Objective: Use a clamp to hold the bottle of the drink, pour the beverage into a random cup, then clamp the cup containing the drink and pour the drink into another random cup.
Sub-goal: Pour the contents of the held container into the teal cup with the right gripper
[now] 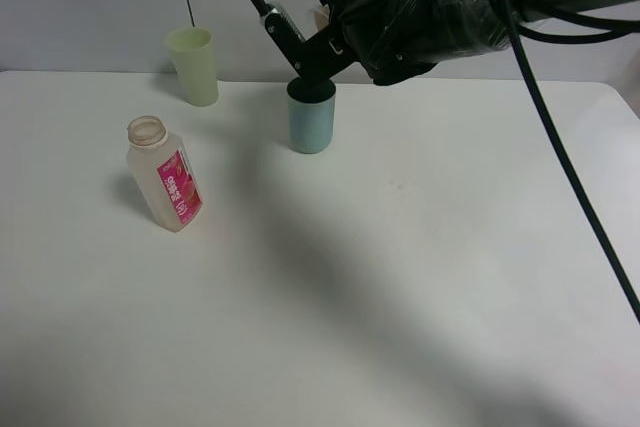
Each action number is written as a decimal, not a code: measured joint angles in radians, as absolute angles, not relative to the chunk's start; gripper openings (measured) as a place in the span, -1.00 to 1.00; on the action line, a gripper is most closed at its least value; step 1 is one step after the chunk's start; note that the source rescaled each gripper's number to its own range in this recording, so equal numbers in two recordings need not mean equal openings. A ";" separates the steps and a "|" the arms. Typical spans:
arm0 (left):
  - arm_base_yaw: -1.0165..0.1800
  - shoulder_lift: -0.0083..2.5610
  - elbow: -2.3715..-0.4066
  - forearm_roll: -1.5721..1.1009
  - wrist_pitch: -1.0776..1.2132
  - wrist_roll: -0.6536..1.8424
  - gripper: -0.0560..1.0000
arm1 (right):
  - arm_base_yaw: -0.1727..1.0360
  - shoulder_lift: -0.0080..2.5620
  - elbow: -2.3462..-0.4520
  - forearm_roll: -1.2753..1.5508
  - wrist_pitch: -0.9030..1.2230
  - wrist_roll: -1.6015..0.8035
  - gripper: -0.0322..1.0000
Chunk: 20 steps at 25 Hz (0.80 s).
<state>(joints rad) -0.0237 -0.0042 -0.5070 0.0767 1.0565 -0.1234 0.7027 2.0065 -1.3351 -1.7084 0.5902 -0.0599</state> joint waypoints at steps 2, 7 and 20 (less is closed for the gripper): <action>-0.024 -0.004 -0.507 0.077 1.057 -0.123 1.00 | 0.703 2.006 -1.335 -1.708 0.590 -0.061 -0.93; -0.024 -0.004 -0.507 0.077 1.057 -0.123 1.00 | 0.703 2.006 -1.335 -1.708 0.590 0.115 -0.93; -0.024 -0.004 -0.507 0.077 1.057 -0.123 1.00 | 0.703 1.939 -1.335 -1.458 0.663 0.886 -0.93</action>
<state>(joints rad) -0.0237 -0.0042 -0.5070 0.0767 1.0565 -0.1234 0.7027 1.9391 -1.3351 -1.4584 0.6631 0.8859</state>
